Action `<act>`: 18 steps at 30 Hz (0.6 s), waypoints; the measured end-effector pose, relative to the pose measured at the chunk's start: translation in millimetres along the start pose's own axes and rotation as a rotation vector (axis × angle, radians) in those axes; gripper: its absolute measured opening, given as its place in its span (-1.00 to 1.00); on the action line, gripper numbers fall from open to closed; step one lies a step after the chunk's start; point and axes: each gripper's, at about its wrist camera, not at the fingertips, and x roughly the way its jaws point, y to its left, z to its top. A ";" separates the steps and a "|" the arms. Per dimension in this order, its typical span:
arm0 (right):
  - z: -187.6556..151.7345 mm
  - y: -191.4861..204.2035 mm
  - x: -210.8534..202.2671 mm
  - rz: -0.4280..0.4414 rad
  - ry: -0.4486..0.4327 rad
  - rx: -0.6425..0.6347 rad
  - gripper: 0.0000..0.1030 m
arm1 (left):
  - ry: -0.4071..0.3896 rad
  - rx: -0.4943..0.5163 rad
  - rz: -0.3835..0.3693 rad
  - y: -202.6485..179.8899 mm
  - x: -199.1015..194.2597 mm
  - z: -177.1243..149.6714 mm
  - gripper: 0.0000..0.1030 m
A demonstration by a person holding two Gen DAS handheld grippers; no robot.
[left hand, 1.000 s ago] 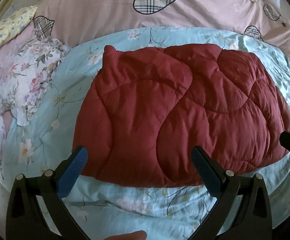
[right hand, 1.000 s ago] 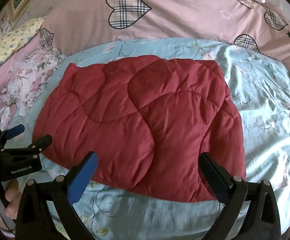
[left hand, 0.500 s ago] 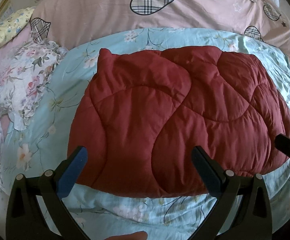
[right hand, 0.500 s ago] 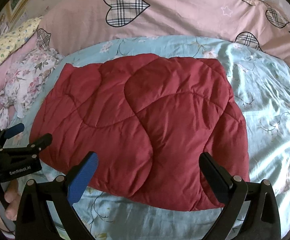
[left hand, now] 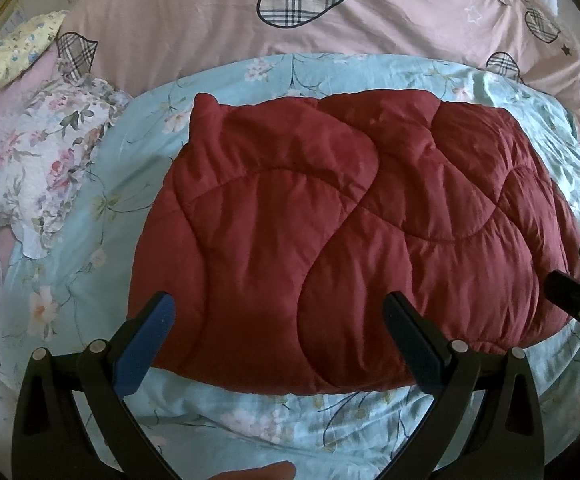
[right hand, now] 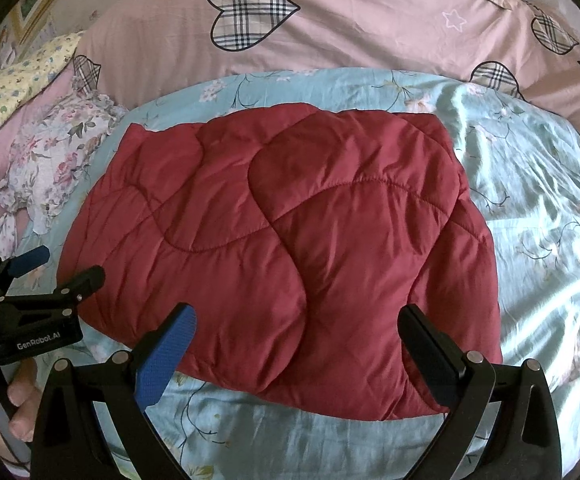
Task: Fold large clothes
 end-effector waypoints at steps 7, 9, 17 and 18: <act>-0.9 -0.1 -0.6 0.001 -0.001 0.001 0.97 | 0.000 -0.001 0.002 -1.4 -0.5 -0.5 1.00; -0.8 0.1 -0.6 -0.001 -0.001 0.001 0.97 | 0.001 -0.001 0.000 -2.6 -0.8 -0.7 1.00; -2.3 1.5 -1.0 -0.003 -0.001 0.002 0.97 | 0.001 -0.002 0.001 -2.8 -1.6 -1.4 1.00; -2.4 1.5 -1.0 -0.003 -0.001 0.002 0.97 | 0.001 -0.002 0.001 -2.8 -1.9 -1.6 1.00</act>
